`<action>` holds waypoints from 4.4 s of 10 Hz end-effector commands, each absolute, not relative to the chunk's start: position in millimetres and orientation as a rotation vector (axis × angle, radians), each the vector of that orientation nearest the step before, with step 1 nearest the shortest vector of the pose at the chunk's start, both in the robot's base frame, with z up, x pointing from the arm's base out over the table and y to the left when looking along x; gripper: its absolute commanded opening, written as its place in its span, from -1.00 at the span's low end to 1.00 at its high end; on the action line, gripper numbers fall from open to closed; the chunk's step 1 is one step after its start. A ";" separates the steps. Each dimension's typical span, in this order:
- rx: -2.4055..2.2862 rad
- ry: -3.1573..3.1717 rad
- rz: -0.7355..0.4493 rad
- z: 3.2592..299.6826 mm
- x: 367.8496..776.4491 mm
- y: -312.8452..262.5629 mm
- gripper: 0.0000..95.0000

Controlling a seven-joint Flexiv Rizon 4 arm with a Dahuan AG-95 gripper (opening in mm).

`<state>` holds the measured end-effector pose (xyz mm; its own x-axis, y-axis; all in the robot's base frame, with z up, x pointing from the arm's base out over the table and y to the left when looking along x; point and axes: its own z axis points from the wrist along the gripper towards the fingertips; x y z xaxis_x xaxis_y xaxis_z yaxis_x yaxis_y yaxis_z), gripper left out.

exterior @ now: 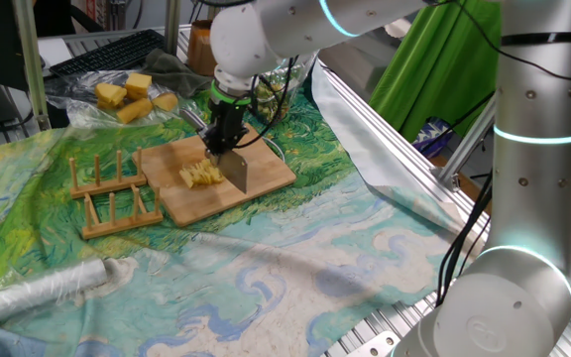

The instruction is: Chop the potatoes

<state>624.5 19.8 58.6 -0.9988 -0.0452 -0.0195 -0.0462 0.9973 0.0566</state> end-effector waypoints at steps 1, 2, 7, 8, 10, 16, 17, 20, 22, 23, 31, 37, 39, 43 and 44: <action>-0.072 3.130 0.079 63.6 624.0 18.1 -1.00; -0.071 3.133 0.070 67.6 623.0 17.5 -1.00; -0.121 3.136 0.025 81.8 627.3 7.5 -1.00; -0.124 3.134 0.024 82.0 627.5 6.9 -1.00; -0.137 3.134 0.010 82.1 627.7 6.4 -1.00; -0.162 3.133 -0.023 80.8 628.1 6.5 -1.00; -0.162 3.133 -0.025 80.5 628.2 6.3 -1.00; -0.162 3.132 -0.023 75.4 629.4 5.8 -1.00; -0.178 3.124 -0.014 51.7 632.7 7.2 -1.00; -0.173 3.099 -0.009 30.1 634.6 11.8 -1.00; -0.155 3.129 -0.010 21.9 632.9 14.2 -1.00; -0.146 3.155 0.001 43.1 628.9 12.6 -1.00; -0.141 3.161 0.002 51.9 630.4 8.7 -1.00; -0.142 3.181 0.037 76.7 626.5 12.0 -1.00; -0.154 3.185 0.032 86.1 625.5 17.5 -1.00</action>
